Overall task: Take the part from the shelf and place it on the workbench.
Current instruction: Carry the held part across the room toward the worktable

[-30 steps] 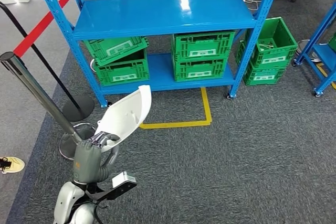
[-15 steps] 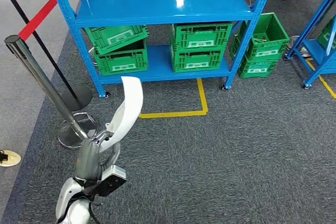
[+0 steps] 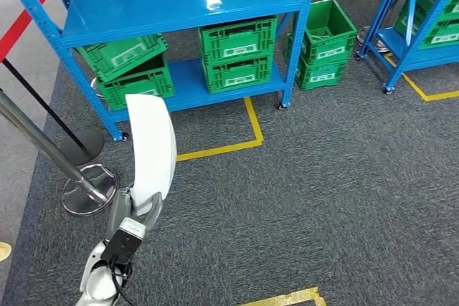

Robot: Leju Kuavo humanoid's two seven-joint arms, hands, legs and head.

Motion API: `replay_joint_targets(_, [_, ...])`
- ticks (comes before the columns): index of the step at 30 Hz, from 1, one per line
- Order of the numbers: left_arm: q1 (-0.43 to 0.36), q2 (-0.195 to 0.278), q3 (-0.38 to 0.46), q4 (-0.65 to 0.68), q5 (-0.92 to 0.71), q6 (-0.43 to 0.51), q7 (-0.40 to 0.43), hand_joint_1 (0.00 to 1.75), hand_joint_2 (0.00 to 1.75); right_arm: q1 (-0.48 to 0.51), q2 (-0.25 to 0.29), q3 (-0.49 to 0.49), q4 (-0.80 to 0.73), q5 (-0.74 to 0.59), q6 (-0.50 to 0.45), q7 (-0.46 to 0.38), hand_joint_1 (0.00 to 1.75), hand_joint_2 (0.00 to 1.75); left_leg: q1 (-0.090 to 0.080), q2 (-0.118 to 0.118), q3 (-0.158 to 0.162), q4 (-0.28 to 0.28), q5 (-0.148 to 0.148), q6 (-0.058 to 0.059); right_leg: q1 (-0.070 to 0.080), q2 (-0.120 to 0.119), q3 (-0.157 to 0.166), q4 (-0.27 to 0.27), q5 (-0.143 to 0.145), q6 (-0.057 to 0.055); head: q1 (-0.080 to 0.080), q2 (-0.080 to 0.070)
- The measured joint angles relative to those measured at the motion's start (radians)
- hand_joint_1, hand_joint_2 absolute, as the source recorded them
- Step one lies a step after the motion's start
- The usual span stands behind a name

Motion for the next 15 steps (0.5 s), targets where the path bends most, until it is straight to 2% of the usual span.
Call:
replay_joint_targets(1, [0.001, 0.000, 0.001, 0.000, 0.002, -0.008, -0.002, 1.75, 1.75, 0.000, 0.000, 0.000, 0.000, 0.000, -0.001, 0.000, 0.00, 0.00, 0.002, -0.022, -0.027, 0.060, -0.034, -0.004, -0.001, 0.011, -0.005, 0.000, 0.003, -0.003, -0.001, 0.000])
replay_joint_targets(2, [0.002, 0.001, 0.002, 0.001, 0.003, -0.014, -0.005, 1.75, 1.75, 0.000, 0.000, 0.000, 0.000, 0.000, -0.001, 0.000, 0.00, 0.00, 0.004, -0.031, -0.060, 0.129, -0.067, -0.006, -0.001, 0.023, -0.011, 0.000, 0.007, -0.005, -0.001, 0.000])
replay_joint_targets(3, [0.003, 0.001, 0.003, 0.001, 0.005, -0.018, -0.009, 1.75, 1.75, 0.000, 0.001, 0.000, 0.000, 0.000, -0.002, 0.000, 0.00, 0.00, 0.004, -0.033, -0.087, 0.185, -0.086, -0.007, -0.001, 0.036, -0.016, 0.000, 0.010, -0.006, -0.001, 0.000])
replay_joint_targets(4, [0.005, 0.002, 0.004, 0.002, 0.006, -0.020, -0.012, 1.75, 1.75, 0.002, 0.001, 0.000, 0.000, 0.000, -0.003, 0.000, 0.00, 0.00, 0.005, -0.034, -0.103, 0.213, -0.086, -0.006, -0.001, 0.049, -0.019, 0.000, 0.013, -0.005, -0.001, 0.000])
replay_joint_targets(5, [0.005, 0.002, 0.004, 0.002, 0.005, -0.021, -0.015, 1.75, 1.75, 0.003, 0.001, 0.000, 0.000, -0.001, -0.004, 0.000, 0.00, 0.00, 0.005, -0.036, -0.100, 0.203, -0.066, -0.004, -0.001, 0.062, -0.022, 0.000, 0.016, -0.003, -0.001, 0.000])
replay_joint_targets(6, [0.006, 0.002, 0.004, 0.002, 0.005, -0.022, -0.017, 1.75, 1.75, 0.005, 0.001, 0.000, 0.000, -0.002, -0.006, 0.000, 0.00, 0.00, 0.006, -0.041, -0.080, 0.158, -0.031, -0.001, -0.001, 0.075, -0.023, 0.000, 0.019, 0.000, -0.001, 0.000])
replay_joint_targets(7, [0.005, 0.002, 0.005, 0.002, 0.005, -0.024, -0.018, 1.75, 1.75, 0.006, 0.001, 0.000, 0.000, -0.002, -0.007, 0.000, 0.00, 0.00, 0.007, -0.058, -0.049, 0.094, 0.007, 0.003, -0.002, 0.087, -0.024, 0.000, 0.022, 0.003, -0.001, 0.000])
replay_joint_targets(8, [0.006, 0.002, 0.005, 0.002, 0.005, -0.027, -0.019, 1.75, 1.75, 0.006, 0.002, 0.000, 0.000, -0.003, -0.007, 0.000, 0.00, 0.00, 0.009, -0.084, -0.018, 0.028, 0.035, 0.007, 0.000, 0.099, -0.027, 0.003, 0.024, 0.007, 0.000, 0.000])
replay_joint_targets(10, [0.006, 0.002, 0.005, 0.002, 0.004, -0.031, -0.022, 1.75, 1.75, 0.005, 0.003, 0.000, 0.000, -0.004, -0.007, 0.000, 0.00, 0.00, 0.012, -0.123, 0.014, -0.049, 0.055, 0.013, -0.002, 0.119, -0.039, 0.005, 0.032, 0.018, 0.000, 0.000])
replay_joint_targets(11, [0.006, 0.002, 0.005, 0.002, 0.003, -0.032, -0.023, 1.75, 1.75, 0.006, 0.003, 0.001, 0.000, -0.005, -0.007, 0.000, 0.00, 0.00, 0.011, -0.127, 0.015, -0.059, 0.054, 0.017, -0.003, 0.130, -0.045, 0.004, 0.037, 0.025, 0.000, 0.000])
replay_joint_targets(12, [0.006, 0.002, 0.006, 0.002, 0.001, -0.032, -0.023, 1.75, 1.75, 0.008, 0.004, 0.001, 0.000, -0.006, -0.008, 0.000, 0.00, 0.00, 0.010, -0.117, 0.013, -0.062, 0.056, 0.021, -0.006, 0.138, -0.052, 0.001, 0.042, 0.033, 0.000, 0.000])
replay_joint_targets(13, [0.004, 0.002, 0.006, 0.002, 0.000, -0.032, -0.024, 1.75, 1.75, 0.011, 0.004, 0.001, 0.000, -0.007, -0.010, 0.000, 0.00, 0.00, 0.011, -0.107, 0.012, -0.065, 0.060, 0.027, -0.007, 0.131, -0.059, 0.003, 0.042, 0.038, 0.000, 0.000])
replay_joint_targets(14, [0.003, 0.001, 0.007, 0.002, -0.002, -0.032, -0.024, 1.75, 1.75, 0.012, 0.004, 0.001, 0.000, -0.008, -0.012, 0.000, 0.00, 0.00, 0.012, -0.095, 0.012, -0.068, 0.065, 0.032, -0.006, 0.111, -0.069, 0.017, 0.031, 0.043, 0.004, 0.000])
replay_joint_targets(15, [0.002, 0.000, 0.007, 0.002, -0.003, -0.032, -0.024, 1.75, 1.75, 0.012, 0.004, 0.001, 0.000, -0.009, -0.014, 0.000, 0.00, 0.00, 0.014, -0.082, 0.012, -0.072, 0.068, 0.036, -0.004, 0.084, -0.089, 0.054, 0.008, 0.047, 0.008, 0.000])
